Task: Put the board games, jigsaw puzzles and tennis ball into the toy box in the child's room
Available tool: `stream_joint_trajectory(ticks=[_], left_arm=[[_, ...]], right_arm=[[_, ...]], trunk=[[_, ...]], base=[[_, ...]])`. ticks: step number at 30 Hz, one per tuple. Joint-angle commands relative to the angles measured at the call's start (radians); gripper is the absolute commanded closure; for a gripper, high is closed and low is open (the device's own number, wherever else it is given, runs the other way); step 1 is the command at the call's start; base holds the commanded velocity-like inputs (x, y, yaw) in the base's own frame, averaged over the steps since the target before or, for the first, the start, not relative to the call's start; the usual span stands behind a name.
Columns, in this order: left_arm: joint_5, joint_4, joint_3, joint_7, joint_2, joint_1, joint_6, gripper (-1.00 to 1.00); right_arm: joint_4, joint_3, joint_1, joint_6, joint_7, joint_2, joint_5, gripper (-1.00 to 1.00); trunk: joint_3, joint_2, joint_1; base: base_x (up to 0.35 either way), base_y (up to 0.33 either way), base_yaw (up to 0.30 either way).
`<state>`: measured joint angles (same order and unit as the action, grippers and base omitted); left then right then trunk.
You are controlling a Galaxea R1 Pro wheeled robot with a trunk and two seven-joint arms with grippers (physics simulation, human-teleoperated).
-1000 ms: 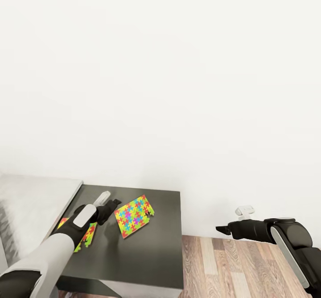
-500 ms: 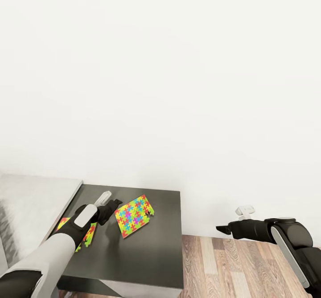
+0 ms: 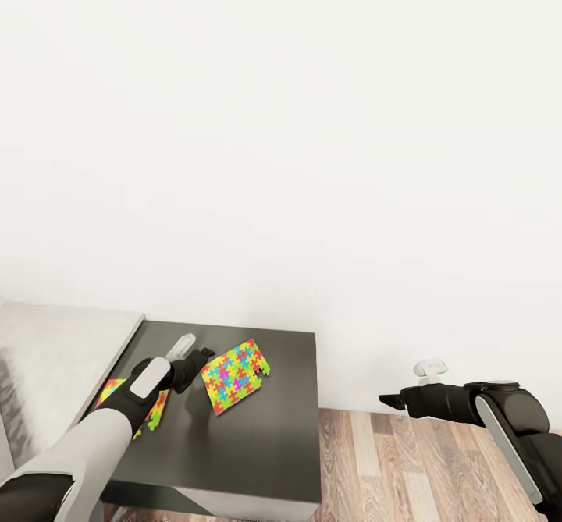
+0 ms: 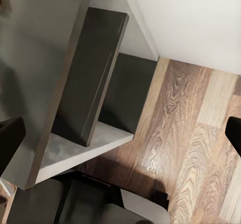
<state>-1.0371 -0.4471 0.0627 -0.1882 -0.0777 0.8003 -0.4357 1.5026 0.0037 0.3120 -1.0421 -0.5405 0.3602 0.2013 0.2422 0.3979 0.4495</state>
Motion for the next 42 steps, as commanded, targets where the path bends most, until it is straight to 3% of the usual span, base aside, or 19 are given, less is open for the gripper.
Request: stream_joint_trajectory(ticks=[1, 14, 42], left_arm=[[-0.010, -0.002, 0.007, -0.009, -0.001, 0.000, -0.001, -1.00], [-0.010, -0.002, 0.006, -0.004, -0.001, 0.000, -0.002, -1.00], [-0.009, -0.002, 0.006, -0.004, -0.001, 0.000, 0.000, -1.00]], right_arm=[[0.001, 0.000, 0.001, -0.005, 0.000, 0.001, 0.002, -1.00], [0.001, -0.001, 0.001, -0.005, -0.001, 0.000, 0.002, -1.00], [0.001, -0.002, 0.001, -0.005, -0.001, 0.001, 0.001, -1.00]], trunk=[[0.003, 0.002, 0.001], [0.017, 0.002, 0.001], [0.023, 0.002, 0.001]], base=[[0.000, 0.000, 0.000], [0.000, 0.000, 0.000], [0.000, 0.000, 0.000]])
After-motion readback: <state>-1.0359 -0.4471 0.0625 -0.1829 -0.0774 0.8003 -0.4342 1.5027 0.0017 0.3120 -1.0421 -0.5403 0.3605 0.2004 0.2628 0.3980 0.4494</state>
